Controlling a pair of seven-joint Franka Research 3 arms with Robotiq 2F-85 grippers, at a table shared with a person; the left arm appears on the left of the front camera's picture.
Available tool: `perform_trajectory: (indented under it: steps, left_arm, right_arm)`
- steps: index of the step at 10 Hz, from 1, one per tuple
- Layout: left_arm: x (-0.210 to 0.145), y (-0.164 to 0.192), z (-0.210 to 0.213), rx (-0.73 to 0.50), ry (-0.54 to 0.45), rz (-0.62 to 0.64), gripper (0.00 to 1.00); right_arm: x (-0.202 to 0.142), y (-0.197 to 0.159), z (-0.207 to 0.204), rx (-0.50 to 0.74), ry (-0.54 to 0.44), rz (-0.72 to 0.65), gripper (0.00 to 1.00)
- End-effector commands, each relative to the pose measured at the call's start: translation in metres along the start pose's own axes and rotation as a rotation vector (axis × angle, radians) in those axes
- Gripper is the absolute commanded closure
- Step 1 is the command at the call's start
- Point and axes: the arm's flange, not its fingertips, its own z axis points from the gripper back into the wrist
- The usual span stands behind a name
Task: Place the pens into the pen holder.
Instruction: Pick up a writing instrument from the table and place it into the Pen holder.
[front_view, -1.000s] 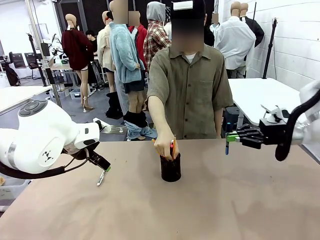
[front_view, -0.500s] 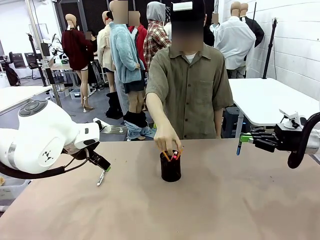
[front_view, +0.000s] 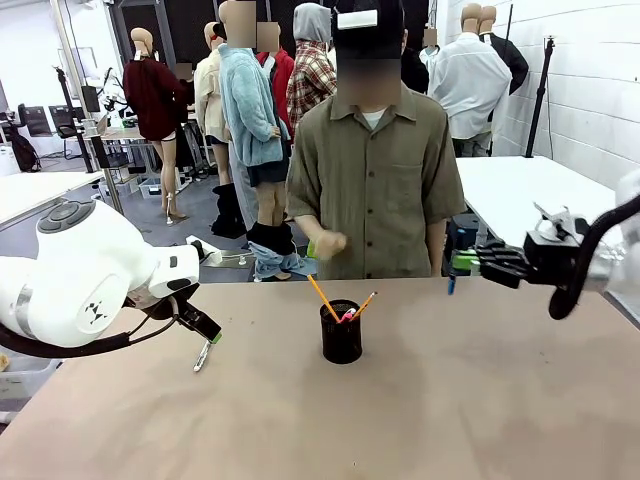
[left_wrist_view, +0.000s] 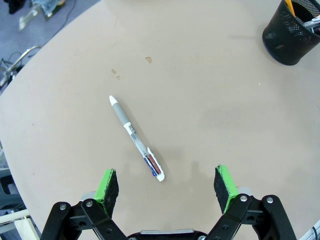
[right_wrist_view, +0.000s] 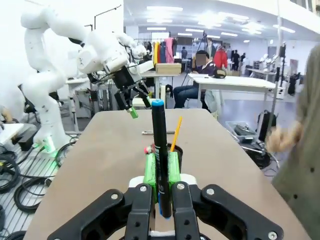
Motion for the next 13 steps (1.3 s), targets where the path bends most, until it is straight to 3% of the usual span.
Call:
perform_trajectory:
  steps: [1,3,5,9,13]
  left_arm:
    - [0.000,0.002,0.001,0.000,-0.002,0.005,0.00]
    - [0.000,0.002,0.001,0.000,-0.002,0.005,0.00]
    - [0.000,0.002,0.001,0.000,-0.002,0.005,0.00]
    - [0.000,0.002,0.001,0.000,-0.002,0.005,0.00]
    - [0.000,0.002,0.001,0.000,-0.002,0.005,0.00]
  right_arm:
    - [0.033,0.006,-0.041,-0.022,0.045,0.022,1.00]
    - [0.060,0.010,-0.086,-0.093,0.110,0.018,1.00]
    - [0.066,0.011,-0.124,-0.035,0.159,0.023,1.00]
    - [0.055,0.009,-0.187,0.118,0.222,0.007,1.00]
    - [0.028,-0.005,-0.208,0.119,0.247,-0.055,1.00]
